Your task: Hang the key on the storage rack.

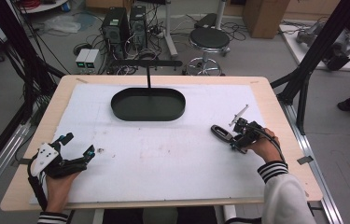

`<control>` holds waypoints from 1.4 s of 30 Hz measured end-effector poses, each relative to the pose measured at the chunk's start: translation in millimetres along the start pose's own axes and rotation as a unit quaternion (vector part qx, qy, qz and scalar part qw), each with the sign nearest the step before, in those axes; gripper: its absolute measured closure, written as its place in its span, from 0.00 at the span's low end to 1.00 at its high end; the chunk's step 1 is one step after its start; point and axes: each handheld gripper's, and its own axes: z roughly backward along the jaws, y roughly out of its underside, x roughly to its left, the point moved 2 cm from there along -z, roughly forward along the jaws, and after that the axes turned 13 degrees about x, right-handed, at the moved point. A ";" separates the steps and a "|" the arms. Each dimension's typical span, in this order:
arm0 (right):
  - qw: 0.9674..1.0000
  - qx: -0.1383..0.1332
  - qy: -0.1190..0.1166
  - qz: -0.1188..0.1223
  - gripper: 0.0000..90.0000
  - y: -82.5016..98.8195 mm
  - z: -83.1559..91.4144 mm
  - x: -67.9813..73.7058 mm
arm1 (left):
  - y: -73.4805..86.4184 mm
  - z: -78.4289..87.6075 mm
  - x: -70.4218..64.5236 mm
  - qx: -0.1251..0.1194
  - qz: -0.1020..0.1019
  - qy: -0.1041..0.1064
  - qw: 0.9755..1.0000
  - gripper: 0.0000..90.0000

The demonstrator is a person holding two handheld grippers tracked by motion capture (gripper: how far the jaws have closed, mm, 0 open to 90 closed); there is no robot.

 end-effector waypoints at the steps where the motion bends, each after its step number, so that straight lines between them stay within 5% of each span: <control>1: 1.000 0.000 0.004 0.000 0.70 -0.2 0.2 -0.3 | 0.0 0.0 0.0 0.000 0.000 0.000 1.000 0.07; 16: 0.999 0.016 0.045 0.015 0.93 -3.9 1.9 3.0 | -0.3 -0.5 0.6 0.003 0.002 0.001 1.000 0.07; 29: 0.999 -0.001 0.034 0.014 0.94 -1.1 6.1 2.1 | -0.2 0.0 0.3 0.001 0.001 0.000 1.000 0.07; 37: 0.999 -0.033 0.029 0.015 0.94 1.1 14.4 4.1 | -0.6 -0.2 1.0 0.002 0.001 0.005 1.000 0.07; 40: 0.998 -0.058 0.031 0.024 0.94 2.0 21.3 7.6 | -1.8 -1.4 2.2 0.018 0.006 0.014 1.000 0.07; 42: 0.994 -0.099 0.025 0.040 0.94 2.2 30.1 12.8 | -3.7 -1.5 3.3 0.021 0.006 0.022 1.000 0.07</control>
